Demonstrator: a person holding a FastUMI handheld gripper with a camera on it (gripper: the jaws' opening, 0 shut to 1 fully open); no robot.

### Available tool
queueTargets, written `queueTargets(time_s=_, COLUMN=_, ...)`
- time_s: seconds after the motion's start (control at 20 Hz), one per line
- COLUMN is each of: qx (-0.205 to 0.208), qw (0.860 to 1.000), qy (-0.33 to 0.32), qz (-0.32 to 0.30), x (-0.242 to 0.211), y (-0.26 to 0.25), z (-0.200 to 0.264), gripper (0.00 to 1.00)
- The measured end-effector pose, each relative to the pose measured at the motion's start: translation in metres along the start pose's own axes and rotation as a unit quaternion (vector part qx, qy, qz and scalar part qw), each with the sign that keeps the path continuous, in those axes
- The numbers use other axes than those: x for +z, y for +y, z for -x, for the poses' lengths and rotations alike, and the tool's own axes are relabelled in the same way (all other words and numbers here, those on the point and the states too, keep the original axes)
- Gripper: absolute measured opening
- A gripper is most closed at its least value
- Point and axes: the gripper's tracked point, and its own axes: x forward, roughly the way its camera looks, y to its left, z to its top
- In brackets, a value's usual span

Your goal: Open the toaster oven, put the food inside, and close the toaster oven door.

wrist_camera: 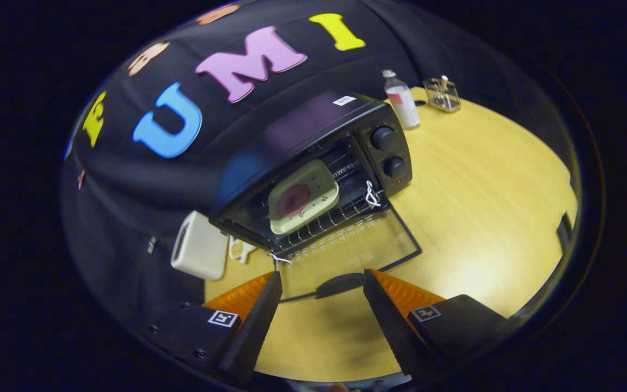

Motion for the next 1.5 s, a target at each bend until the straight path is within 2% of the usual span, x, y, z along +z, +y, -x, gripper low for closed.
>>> queueTargets(time_s=0.1, qx=-0.006, qw=0.997, qy=0.022, qz=0.076, x=-0.022, y=0.004, z=-0.006, gripper=0.99)
queueTargets(time_s=0.2, qx=-0.012, qw=0.992, qy=0.03, qz=0.122, x=-0.036, y=0.005, z=-0.012, gripper=1.0)
queueTargets(time_s=0.45, qx=-0.04, qw=0.983, qy=0.074, qz=0.163, x=-0.075, y=-0.004, z=-0.045, gripper=0.99)
queueTargets(time_s=0.65, qx=-0.061, qw=0.98, qy=0.099, qz=0.164, x=-0.091, y=-0.014, z=-0.068, gripper=1.0)
queueTargets(time_s=1.1, qx=-0.095, qw=0.978, qy=0.121, qz=0.138, x=-0.092, y=-0.02, z=-0.098, gripper=1.0)
queueTargets(time_s=1.2, qx=-0.092, qw=0.978, qy=0.126, qz=0.138, x=-0.089, y=-0.018, z=-0.093, gripper=0.99)
queueTargets(time_s=1.5, qx=-0.071, qw=0.985, qy=0.081, qz=0.132, x=-0.072, y=-0.006, z=-0.067, gripper=0.99)
